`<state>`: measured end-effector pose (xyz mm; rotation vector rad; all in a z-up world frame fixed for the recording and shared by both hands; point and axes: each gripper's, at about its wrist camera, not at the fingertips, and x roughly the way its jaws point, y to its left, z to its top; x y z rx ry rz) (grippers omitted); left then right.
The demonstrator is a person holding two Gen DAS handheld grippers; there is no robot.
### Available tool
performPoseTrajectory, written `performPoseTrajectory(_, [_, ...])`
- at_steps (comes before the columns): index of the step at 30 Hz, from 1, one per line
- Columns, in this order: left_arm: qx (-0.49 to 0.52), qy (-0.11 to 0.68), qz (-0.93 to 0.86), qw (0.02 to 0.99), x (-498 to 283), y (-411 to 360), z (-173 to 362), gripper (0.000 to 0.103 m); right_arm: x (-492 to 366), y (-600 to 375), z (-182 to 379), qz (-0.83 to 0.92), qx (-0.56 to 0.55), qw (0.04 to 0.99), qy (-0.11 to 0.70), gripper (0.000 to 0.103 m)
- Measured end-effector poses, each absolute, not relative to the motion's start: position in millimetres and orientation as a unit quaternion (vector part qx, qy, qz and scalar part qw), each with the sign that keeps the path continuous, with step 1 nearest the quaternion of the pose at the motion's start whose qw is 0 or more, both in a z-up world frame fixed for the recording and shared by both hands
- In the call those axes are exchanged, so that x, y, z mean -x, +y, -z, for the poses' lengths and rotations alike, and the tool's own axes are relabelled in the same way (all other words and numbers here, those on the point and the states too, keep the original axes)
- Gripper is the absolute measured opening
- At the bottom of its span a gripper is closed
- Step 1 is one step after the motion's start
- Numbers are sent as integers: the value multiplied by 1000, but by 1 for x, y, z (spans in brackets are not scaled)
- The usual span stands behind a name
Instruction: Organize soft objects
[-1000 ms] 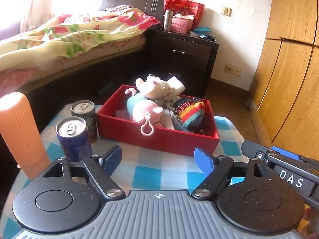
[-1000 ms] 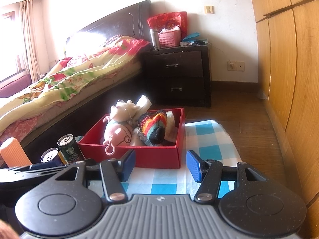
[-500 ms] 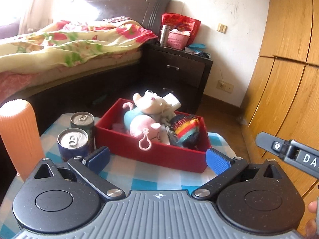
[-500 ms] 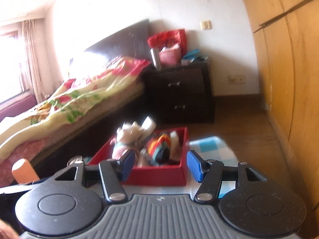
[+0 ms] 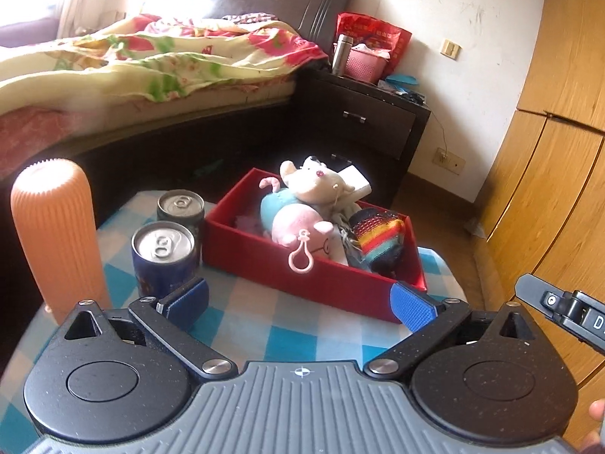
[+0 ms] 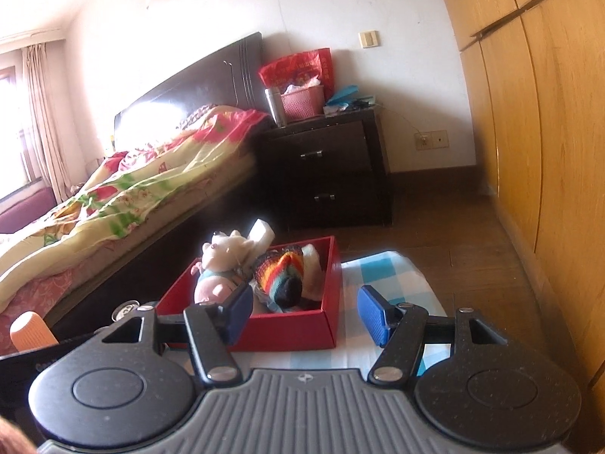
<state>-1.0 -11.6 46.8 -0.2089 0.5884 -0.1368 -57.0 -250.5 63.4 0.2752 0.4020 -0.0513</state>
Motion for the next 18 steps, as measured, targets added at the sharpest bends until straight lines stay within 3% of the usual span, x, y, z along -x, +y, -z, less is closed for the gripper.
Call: performPoseTrajectory(18, [86, 298, 66, 948, 1, -18, -45, 98, 52, -249, -58, 22, -127, 968, 214, 40])
